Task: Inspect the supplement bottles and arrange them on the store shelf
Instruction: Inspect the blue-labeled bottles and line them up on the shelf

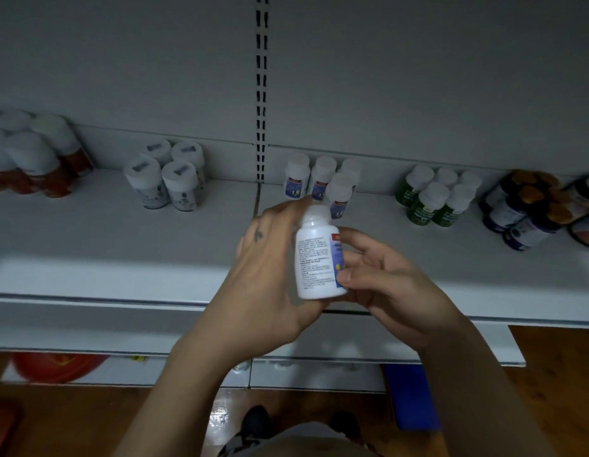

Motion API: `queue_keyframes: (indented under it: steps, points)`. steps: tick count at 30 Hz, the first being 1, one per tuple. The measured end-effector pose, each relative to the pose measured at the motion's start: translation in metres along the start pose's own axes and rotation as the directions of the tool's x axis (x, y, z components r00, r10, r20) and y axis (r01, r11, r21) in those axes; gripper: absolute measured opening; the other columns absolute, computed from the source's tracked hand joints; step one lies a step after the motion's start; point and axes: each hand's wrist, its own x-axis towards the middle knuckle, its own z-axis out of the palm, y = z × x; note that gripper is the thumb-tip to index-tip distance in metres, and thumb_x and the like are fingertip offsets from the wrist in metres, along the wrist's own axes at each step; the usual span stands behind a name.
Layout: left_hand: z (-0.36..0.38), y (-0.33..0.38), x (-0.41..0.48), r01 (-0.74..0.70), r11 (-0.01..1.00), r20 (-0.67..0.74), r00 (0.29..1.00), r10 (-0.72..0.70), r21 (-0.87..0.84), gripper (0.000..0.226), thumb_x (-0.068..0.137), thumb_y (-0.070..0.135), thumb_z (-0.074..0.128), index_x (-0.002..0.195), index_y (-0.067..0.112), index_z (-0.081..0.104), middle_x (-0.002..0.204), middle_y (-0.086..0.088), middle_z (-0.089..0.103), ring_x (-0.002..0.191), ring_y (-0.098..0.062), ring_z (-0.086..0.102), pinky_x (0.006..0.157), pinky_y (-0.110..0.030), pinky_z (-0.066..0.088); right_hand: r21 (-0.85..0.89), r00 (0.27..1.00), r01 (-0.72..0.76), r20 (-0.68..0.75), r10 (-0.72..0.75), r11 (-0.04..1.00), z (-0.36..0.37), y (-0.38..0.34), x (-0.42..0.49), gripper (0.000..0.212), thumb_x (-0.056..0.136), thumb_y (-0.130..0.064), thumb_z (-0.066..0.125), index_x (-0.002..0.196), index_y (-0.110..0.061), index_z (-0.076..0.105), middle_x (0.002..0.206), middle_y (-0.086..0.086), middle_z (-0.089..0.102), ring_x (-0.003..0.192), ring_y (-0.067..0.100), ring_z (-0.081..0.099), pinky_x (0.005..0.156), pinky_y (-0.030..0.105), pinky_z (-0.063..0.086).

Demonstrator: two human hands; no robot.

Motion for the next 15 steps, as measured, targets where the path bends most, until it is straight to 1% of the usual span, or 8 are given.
queue_keyframes:
  steps: [2,4,6,7,9,12,15]
  points:
    - [0.000,0.001,-0.002,-0.003,0.999,-0.023,1.000,0.004,0.040,0.087,0.070,0.050,0.069,0.138,0.046,0.015,0.134,0.018,0.031,0.131,-0.006,0.029,0.105,-0.023,0.028,-0.042,1.000,0.006,-0.016,-0.006,0.999,0.003,0.001,0.000,0.057,0.073,-0.001,0.062,0.130,-0.006,0.054,0.112,0.026,0.067,0.095,0.033,0.066,0.078,0.034,0.057]
    - [-0.001,0.001,-0.003,-0.001,0.998,-0.034,0.999,0.004,0.059,0.092,0.071,0.049,0.070,0.143,0.037,0.015,0.137,0.010,0.033,0.130,-0.010,0.031,0.105,-0.025,0.029,-0.083,0.999,0.006,-0.044,-0.010,0.997,0.007,0.003,-0.001,0.058,0.072,-0.003,0.067,0.129,-0.007,0.055,0.118,0.024,0.066,0.099,0.032,0.066,0.082,0.036,0.057]
    - [-0.001,0.000,-0.004,-0.001,0.998,-0.031,1.000,0.003,0.062,0.094,0.071,0.053,0.069,0.146,0.031,0.016,0.139,0.006,0.034,0.130,-0.011,0.032,0.105,-0.026,0.031,-0.110,0.998,0.005,-0.069,-0.012,0.994,0.010,0.005,-0.002,0.059,0.069,-0.004,0.071,0.127,-0.010,0.057,0.119,0.023,0.065,0.101,0.030,0.066,0.087,0.038,0.055]
    - [-0.002,0.000,-0.005,0.000,0.998,-0.029,1.000,0.001,0.060,0.094,0.070,0.055,0.067,0.146,0.031,0.017,0.139,0.006,0.034,0.130,-0.010,0.032,0.105,-0.025,0.031,-0.114,0.997,0.007,-0.073,-0.015,0.993,0.012,0.006,-0.002,0.059,0.068,-0.004,0.072,0.125,-0.010,0.058,0.119,0.023,0.065,0.101,0.029,0.067,0.088,0.038,0.055]
    - [-0.005,-0.002,-0.008,0.015,1.000,-0.025,1.000,-0.015,0.022,0.093,0.069,0.054,0.072,0.143,0.036,0.019,0.138,0.012,0.033,0.129,-0.007,0.035,0.103,-0.019,0.033,-0.118,0.997,0.010,-0.068,-0.018,0.993,0.015,0.007,-0.003,0.058,0.068,-0.004,0.074,0.123,-0.010,0.060,0.118,0.021,0.067,0.100,0.026,0.068,0.087,0.036,0.056]
    - [-0.009,-0.004,-0.012,0.018,0.999,-0.025,1.000,-0.019,-0.049,0.094,0.067,0.049,0.083,0.138,0.043,0.022,0.131,0.029,0.031,0.121,0.004,0.041,0.095,-0.007,0.035,-0.114,0.998,0.012,-0.052,-0.018,0.993,0.017,0.010,-0.004,0.050,0.073,-0.010,0.071,0.122,-0.009,0.061,0.112,0.015,0.070,0.097,0.022,0.068,0.083,0.030,0.057]
    - [-0.014,-0.006,-0.013,0.010,0.997,-0.034,0.999,-0.013,-0.074,0.093,0.066,0.047,0.085,0.136,0.043,0.024,0.134,0.029,0.034,0.116,0.013,0.042,0.091,-0.001,0.033,-0.051,0.998,0.017,-0.056,-0.020,0.999,0.019,0.011,-0.003,0.044,0.081,-0.017,0.063,0.123,-0.006,0.060,0.106,0.011,0.071,0.090,0.018,0.069,0.074,0.027,0.056]
